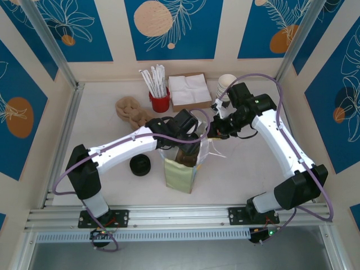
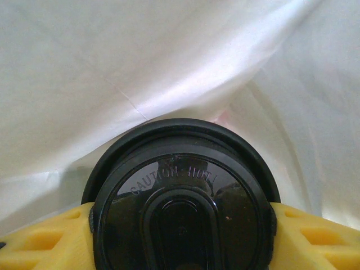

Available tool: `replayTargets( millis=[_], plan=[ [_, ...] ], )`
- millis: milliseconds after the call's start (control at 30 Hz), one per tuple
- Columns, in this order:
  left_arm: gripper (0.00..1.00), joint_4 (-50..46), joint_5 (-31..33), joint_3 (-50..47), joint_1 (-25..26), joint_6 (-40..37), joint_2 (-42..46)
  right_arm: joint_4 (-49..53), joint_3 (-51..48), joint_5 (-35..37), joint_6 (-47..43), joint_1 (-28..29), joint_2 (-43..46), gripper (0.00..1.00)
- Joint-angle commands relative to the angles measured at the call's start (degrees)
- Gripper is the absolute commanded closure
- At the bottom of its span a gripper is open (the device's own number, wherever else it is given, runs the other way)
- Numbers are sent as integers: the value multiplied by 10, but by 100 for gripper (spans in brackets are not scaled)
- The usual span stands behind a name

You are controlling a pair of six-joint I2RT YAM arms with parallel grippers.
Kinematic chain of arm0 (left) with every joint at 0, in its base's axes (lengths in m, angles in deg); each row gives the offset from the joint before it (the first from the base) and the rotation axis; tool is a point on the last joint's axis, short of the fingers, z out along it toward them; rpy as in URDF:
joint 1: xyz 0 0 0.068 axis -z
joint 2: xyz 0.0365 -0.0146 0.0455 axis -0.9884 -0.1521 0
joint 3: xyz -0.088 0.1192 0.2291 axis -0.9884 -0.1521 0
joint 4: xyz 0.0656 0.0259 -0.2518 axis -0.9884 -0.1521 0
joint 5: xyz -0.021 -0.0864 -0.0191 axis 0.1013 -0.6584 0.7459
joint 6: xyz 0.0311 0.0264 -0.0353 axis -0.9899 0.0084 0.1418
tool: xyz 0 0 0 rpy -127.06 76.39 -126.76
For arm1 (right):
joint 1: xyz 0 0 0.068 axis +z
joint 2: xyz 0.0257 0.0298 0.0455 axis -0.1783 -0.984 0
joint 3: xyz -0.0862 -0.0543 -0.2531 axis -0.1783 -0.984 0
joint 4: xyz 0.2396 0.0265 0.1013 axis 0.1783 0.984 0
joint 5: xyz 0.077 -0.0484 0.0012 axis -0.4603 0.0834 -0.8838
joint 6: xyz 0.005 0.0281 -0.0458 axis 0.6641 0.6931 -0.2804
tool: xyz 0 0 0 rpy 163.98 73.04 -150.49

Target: Pack the takeout coffee

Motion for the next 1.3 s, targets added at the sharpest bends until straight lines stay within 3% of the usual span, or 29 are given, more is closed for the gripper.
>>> replayTargets(
  millis=[0, 233, 467, 700, 967, 1267],
  plan=[
    [36, 3, 4, 10, 5, -5, -7, 51, -2, 22, -33, -7, 11, 91],
    [36, -7, -6, 9, 8, -22, -7, 67, 5, 75, -49, -2, 5, 100],
    [35, -23, -10, 46, 3, -29, -8, 2, 64, 57, -43, 4, -8, 100],
    [35, -23, 0, 76, -11, -23, -7, -62, 61, 42, -52, 5, 2, 100],
    [36, -31, 71, 85, -12, -7, -11, -97, 40, 28, -67, 7, 12, 100],
    [36, 1, 107, 86, -13, -3, -35, -105, 4, 11, -74, 8, 35, 100]
  ],
)
